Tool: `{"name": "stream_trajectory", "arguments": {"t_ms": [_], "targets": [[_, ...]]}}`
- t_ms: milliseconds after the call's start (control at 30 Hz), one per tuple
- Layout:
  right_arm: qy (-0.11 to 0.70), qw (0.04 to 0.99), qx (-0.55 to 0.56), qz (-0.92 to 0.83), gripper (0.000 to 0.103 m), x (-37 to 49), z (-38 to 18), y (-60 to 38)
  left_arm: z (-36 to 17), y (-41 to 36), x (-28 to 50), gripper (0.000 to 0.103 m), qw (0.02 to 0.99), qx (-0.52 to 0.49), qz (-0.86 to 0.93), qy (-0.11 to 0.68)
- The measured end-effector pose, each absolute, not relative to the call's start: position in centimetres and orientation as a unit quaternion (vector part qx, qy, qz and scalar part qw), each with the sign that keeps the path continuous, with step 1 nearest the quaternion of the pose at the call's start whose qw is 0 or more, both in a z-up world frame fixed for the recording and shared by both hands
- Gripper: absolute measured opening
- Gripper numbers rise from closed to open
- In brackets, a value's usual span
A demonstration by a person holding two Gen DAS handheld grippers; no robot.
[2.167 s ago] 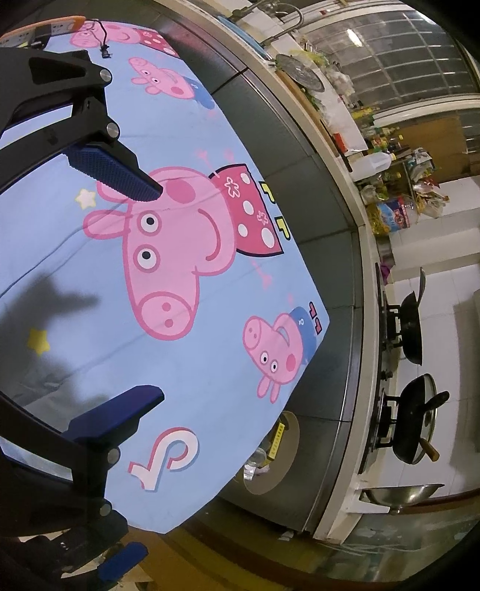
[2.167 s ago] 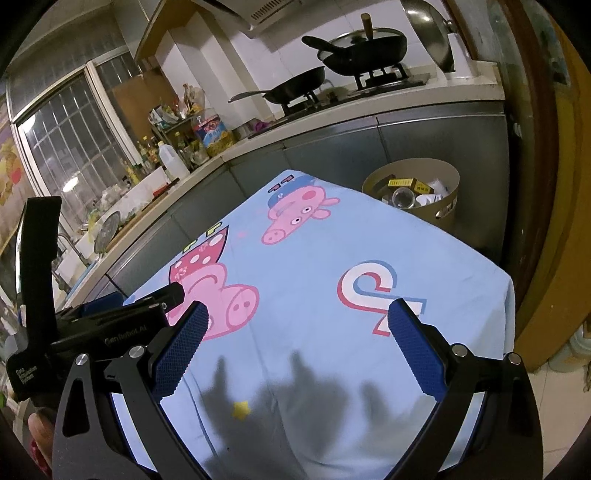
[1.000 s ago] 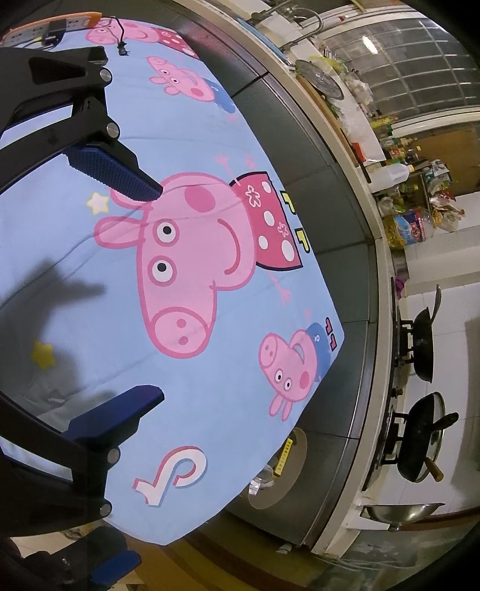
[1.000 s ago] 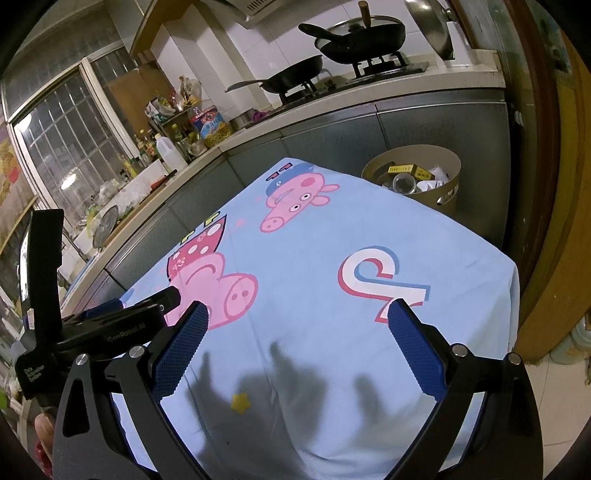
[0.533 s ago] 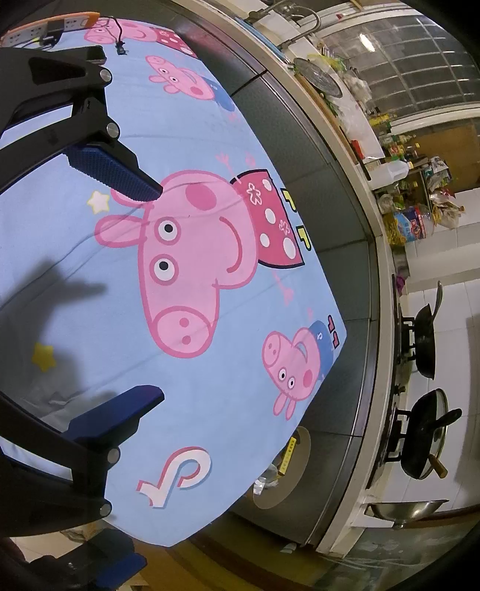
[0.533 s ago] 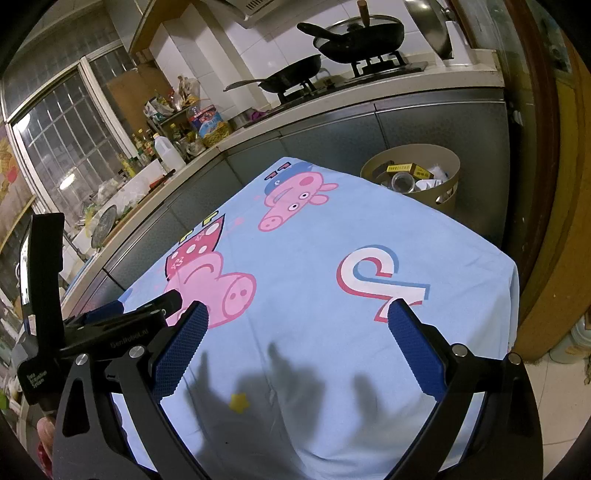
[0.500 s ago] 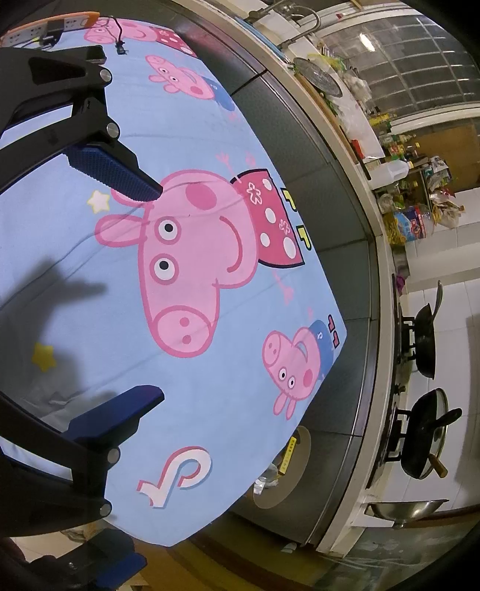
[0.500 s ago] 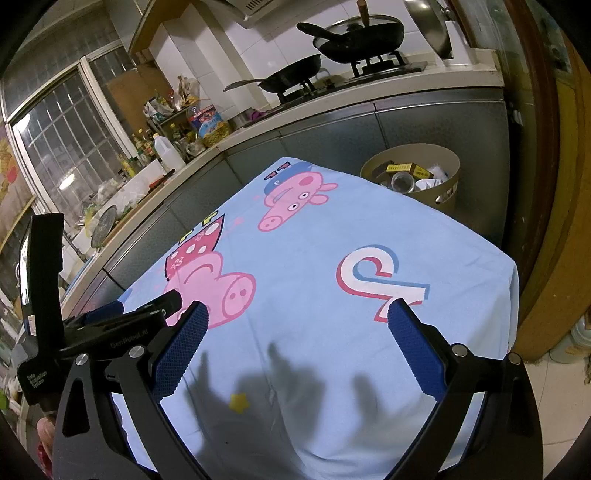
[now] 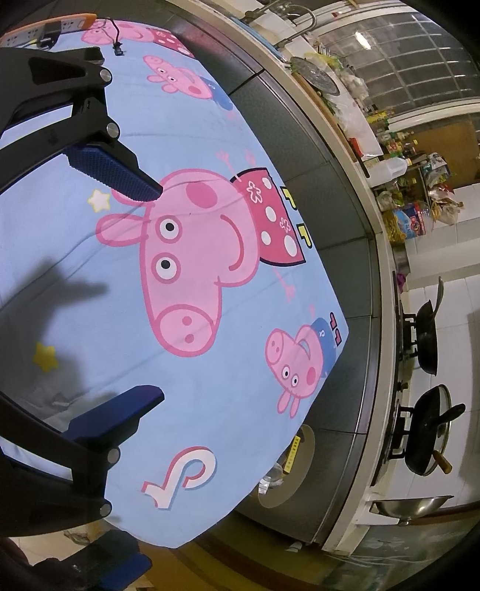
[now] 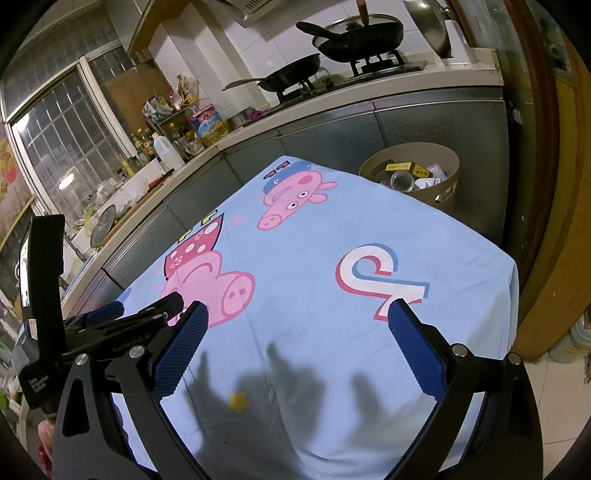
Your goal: Collect trash
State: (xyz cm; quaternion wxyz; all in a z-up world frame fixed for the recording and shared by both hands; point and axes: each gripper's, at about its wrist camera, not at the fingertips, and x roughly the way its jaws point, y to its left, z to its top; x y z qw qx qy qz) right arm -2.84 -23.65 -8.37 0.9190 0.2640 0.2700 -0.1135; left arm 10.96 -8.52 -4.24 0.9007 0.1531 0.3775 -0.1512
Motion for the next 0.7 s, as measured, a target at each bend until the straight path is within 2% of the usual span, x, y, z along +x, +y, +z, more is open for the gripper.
{"name": "stream_trajectory", "arguments": {"t_ms": [700], "targets": [[0.268, 0.919, 0.265, -0.116, 0.097, -2.94, -8.47, -23.91, -4.37, -8.44, 11.0, 0.099, 0.9, 0.152, -0.15, 0.379]]}}
